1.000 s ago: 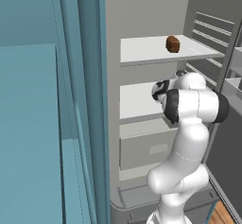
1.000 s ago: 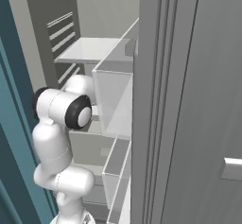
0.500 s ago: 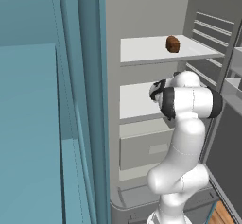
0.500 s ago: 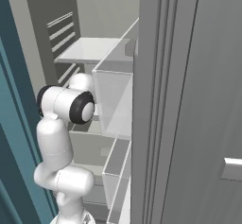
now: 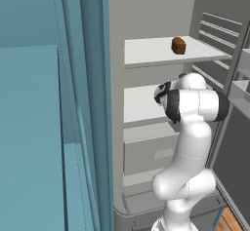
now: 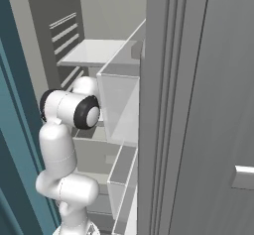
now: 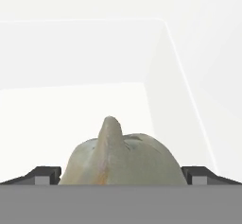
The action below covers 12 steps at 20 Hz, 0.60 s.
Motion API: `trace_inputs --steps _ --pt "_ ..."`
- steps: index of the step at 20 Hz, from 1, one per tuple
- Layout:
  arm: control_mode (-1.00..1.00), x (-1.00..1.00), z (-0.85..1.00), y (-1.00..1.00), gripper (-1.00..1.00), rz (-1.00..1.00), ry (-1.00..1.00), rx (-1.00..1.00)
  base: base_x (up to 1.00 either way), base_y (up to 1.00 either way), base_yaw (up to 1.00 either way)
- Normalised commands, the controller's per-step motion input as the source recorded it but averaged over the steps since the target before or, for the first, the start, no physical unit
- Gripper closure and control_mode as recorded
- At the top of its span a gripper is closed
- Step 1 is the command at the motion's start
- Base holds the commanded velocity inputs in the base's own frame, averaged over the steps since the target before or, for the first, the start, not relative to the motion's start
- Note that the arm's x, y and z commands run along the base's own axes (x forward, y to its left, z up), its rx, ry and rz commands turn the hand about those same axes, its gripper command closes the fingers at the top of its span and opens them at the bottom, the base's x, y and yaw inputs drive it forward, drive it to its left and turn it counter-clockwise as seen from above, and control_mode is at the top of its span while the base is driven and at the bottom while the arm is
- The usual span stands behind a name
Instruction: Retrieve the bottle and the shaker from the cabinet and place them next to the mixing bowl on the counter. Then add garlic from the fridge to the mixing bowl.
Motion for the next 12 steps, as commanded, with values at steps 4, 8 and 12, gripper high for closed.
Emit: trace_inputs --steps 4,8,12 --pt "-1.00 0.00 -0.12 0.00 -1.00 0.00 0.01 0.00 0.00 0.00 0.00" --pt "-1.00 0.00 -0.15 0.00 -1.00 0.00 0.01 0.00 0.00 0.00 0.00" --pt "-1.00 0.00 -0.11 0.00 1.00 0.00 0.02 0.00 0.00 0.00 0.00"
